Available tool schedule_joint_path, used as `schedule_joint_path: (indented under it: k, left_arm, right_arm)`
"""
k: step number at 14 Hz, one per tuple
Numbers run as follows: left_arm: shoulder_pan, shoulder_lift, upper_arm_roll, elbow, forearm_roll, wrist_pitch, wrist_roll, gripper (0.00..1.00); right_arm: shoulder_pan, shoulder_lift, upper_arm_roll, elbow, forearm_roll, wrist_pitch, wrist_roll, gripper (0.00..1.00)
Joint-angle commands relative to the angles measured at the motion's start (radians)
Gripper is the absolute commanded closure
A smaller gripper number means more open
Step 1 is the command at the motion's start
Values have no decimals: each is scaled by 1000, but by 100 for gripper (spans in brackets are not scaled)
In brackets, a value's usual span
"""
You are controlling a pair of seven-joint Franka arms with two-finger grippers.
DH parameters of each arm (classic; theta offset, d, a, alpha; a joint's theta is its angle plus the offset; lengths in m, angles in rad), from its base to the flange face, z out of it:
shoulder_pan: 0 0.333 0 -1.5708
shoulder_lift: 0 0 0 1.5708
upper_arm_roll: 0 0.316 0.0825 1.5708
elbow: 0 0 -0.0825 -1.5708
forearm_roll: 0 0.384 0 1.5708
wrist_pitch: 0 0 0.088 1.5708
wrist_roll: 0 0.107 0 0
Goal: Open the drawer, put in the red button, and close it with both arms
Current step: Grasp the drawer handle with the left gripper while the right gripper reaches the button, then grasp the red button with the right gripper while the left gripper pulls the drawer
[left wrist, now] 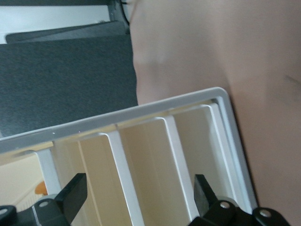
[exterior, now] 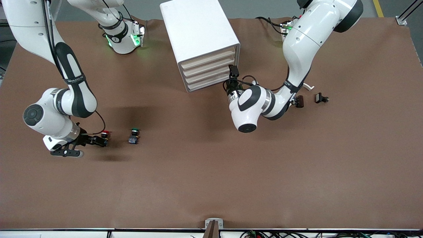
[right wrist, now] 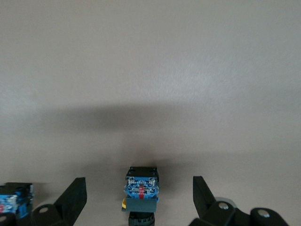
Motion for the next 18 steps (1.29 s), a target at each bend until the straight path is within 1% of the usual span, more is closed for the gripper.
schedule_joint_path:
  k: [1,2,3,6,10,12,15,16,18]
  left_arm:
    - [-14,17,-4,14,-19,-50,-58,10]
    - [-15,23,-6,14,-19,-55,-60,14]
    - [-20,23,-6,14,-25,-56,-61,15]
    - [-29,35,-6,14,-63,-56,-80,33]
    - [-44,46,-6,12,-63,-56,-92,33]
    - [-55,48,-7,1,-65,-62,-93,36]
    - [-70,46,-9,-19,-65,-102,-93,37]
    - [-72,46,-16,-23,-65,-112,-93,42]
    - [-72,48,-21,-25,-65,-115,-93,56]
  right_arm:
    - [5,24,-1,-6,35,13,6,0]
    - [9,35,-1,-7,61,12,24,0]
    - [24,39,-1,-9,66,8,24,0]
    - [31,52,-1,-9,68,2,24,0]
    - [23,59,-4,-7,59,4,-5,0]
    - [15,64,-6,-7,59,7,-23,0]
    - [12,72,-6,-9,59,7,-23,0]
    - [12,72,-7,-9,59,5,-23,0]
    - [11,72,-9,-9,57,2,-25,0]
